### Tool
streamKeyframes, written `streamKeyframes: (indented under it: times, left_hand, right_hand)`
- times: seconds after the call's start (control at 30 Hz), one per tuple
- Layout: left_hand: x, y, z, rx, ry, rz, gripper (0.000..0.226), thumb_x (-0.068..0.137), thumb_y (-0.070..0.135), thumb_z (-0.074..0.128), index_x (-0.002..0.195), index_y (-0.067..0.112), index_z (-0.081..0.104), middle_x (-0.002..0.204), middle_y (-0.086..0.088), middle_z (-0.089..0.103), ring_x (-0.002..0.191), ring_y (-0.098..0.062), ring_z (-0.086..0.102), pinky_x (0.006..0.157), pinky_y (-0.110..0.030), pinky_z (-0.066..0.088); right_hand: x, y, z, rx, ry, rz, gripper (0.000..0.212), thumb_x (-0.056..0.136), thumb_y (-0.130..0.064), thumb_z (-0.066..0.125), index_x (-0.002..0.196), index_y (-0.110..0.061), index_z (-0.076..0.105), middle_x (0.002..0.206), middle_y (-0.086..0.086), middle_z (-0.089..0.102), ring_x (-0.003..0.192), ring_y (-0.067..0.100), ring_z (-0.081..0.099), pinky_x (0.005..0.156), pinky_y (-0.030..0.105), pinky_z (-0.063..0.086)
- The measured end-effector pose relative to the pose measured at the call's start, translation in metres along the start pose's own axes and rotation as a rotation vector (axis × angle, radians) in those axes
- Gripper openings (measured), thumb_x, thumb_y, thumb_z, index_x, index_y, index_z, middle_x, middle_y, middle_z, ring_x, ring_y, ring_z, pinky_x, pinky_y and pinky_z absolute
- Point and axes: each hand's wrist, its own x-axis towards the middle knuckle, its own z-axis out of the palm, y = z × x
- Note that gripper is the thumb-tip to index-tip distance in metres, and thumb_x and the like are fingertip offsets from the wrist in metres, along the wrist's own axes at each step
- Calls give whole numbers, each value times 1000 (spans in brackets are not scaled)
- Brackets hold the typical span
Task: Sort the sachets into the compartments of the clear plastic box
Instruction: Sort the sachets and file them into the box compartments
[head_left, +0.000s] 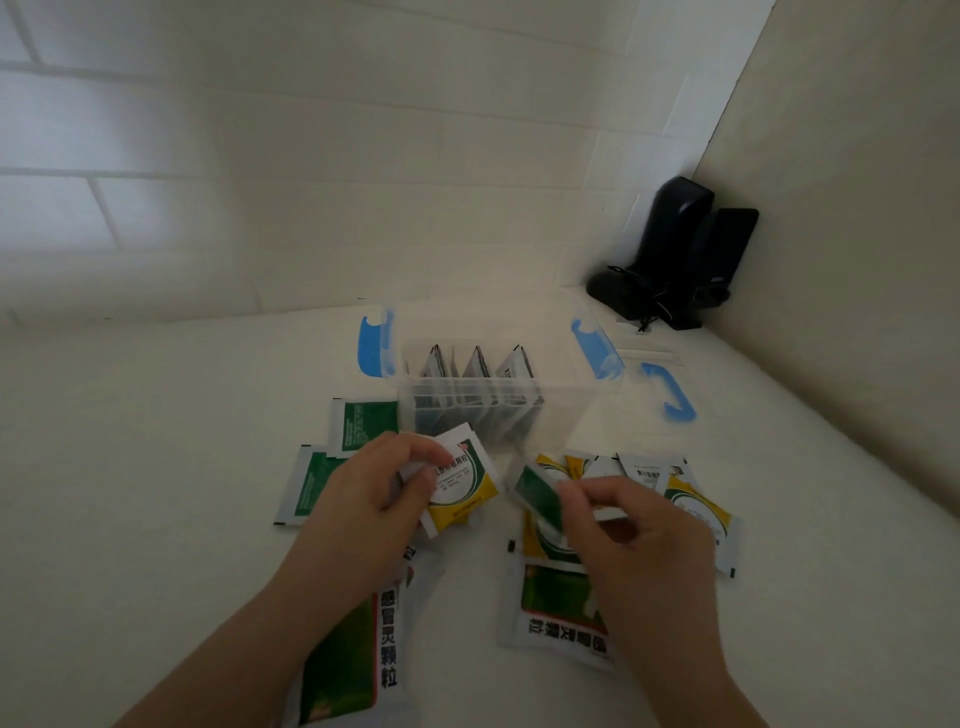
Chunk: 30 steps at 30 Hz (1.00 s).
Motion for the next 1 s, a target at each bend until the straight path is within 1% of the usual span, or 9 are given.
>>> streamKeyframes:
  times: [0.13, 0.23, 0.33, 0.53, 0.63, 0.7, 0.77, 0.83, 1.0]
  left_hand:
    - [-2, 8, 3, -41, -128, -3, 16, 88, 42, 45, 78, 40, 57, 87, 14, 61, 84, 0, 58, 67, -6, 48]
    - [-6, 10, 6, -49, -200, -2, 43, 77, 67, 40, 82, 31, 63, 88, 8, 64, 86, -1, 57, 76, -18, 49]
    - [-4, 5, 6, 60, -114, 51, 7, 84, 42, 49, 87, 40, 55, 90, 18, 61, 86, 2, 57, 77, -12, 45]
    - [0, 0, 1, 43, -6, 35, 10, 88, 25, 48, 97, 29, 51, 94, 18, 57, 87, 4, 56, 66, -4, 44]
    - [-1, 2, 2, 32, 1, 24, 12, 89, 25, 46, 99, 31, 47, 93, 21, 54, 86, 7, 53, 65, -1, 43]
    - [-2, 2, 2, 19, -14, 18, 16, 90, 23, 46, 103, 32, 47, 98, 15, 57, 89, 4, 55, 66, -6, 45]
    - [-3, 3, 2, 15, -27, 15, 23, 90, 22, 45, 105, 39, 43, 102, 15, 57, 89, 2, 57, 65, -9, 50]
    - [-3, 2, 1, 5, -28, 14, 28, 91, 20, 45, 99, 46, 40, 99, 19, 54, 86, 1, 58, 64, -8, 52]
    - [0, -2, 1, 47, -1, 57, 24, 89, 12, 47, 86, 34, 54, 100, 9, 58, 97, -3, 56, 70, -4, 46]
  right_hand:
    - [-5, -3, 13, 81, -3, -53, 21, 80, -33, 61, 62, -43, 59, 62, -26, 63, 68, -7, 63, 57, 4, 48]
    - [-12, -6, 29, -59, -143, -310, 16, 79, -39, 55, 79, -32, 70, 79, -21, 69, 76, -5, 62, 71, 9, 49]
    - [-13, -4, 37, -81, -238, -474, 18, 79, -35, 57, 83, -26, 72, 87, -11, 72, 84, -1, 58, 79, 17, 47]
    - [2, 16, 22, -416, -96, -281, 26, 77, -34, 59, 98, -23, 68, 97, -7, 71, 93, 12, 64, 92, 28, 43]
    - [5, 23, 23, -607, -119, -225, 35, 65, -33, 76, 96, -20, 70, 90, -3, 74, 87, 18, 68, 88, 35, 44]
    - [8, 18, 22, -639, -138, -230, 25, 61, -33, 79, 84, -26, 71, 74, -7, 73, 75, 13, 69, 86, 40, 49]
    - [9, 13, 22, -654, -141, -287, 7, 68, -36, 66, 65, -30, 68, 55, -11, 67, 58, 8, 63, 77, 36, 54]
    - [8, 8, 24, -632, -147, -291, 26, 75, -38, 49, 56, -30, 66, 46, -12, 60, 47, 7, 55, 61, 25, 52]
    - [8, 8, 23, -444, -28, -307, 24, 77, -33, 48, 75, -26, 71, 58, -11, 66, 52, 7, 59, 49, 16, 45]
